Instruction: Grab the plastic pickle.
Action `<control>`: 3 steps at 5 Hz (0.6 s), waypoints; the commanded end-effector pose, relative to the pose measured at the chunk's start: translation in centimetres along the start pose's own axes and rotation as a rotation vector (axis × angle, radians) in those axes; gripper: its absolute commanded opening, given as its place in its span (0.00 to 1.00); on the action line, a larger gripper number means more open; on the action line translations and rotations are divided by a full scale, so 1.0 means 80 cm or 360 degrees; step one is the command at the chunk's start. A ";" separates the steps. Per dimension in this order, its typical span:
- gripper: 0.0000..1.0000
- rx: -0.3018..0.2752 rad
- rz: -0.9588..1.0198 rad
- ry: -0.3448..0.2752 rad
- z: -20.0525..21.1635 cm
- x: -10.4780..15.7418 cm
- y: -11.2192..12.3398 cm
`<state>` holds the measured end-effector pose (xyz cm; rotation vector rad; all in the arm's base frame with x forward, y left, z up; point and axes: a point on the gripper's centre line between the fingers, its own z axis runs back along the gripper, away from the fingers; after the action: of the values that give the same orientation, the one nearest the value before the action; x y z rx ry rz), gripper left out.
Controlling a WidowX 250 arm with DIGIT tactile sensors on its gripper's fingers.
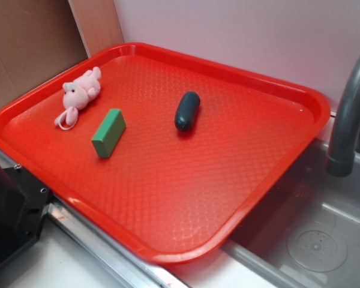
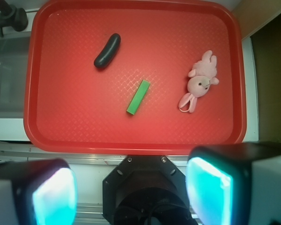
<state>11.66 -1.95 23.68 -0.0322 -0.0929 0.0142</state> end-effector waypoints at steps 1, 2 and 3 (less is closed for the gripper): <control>1.00 0.0000 0.0000 0.0000 0.000 0.000 0.000; 1.00 -0.0078 0.0221 -0.0013 -0.007 0.010 0.003; 1.00 -0.0147 0.0491 -0.0019 -0.022 0.024 -0.001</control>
<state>13.56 -2.15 21.67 -0.1326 -0.0869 0.3224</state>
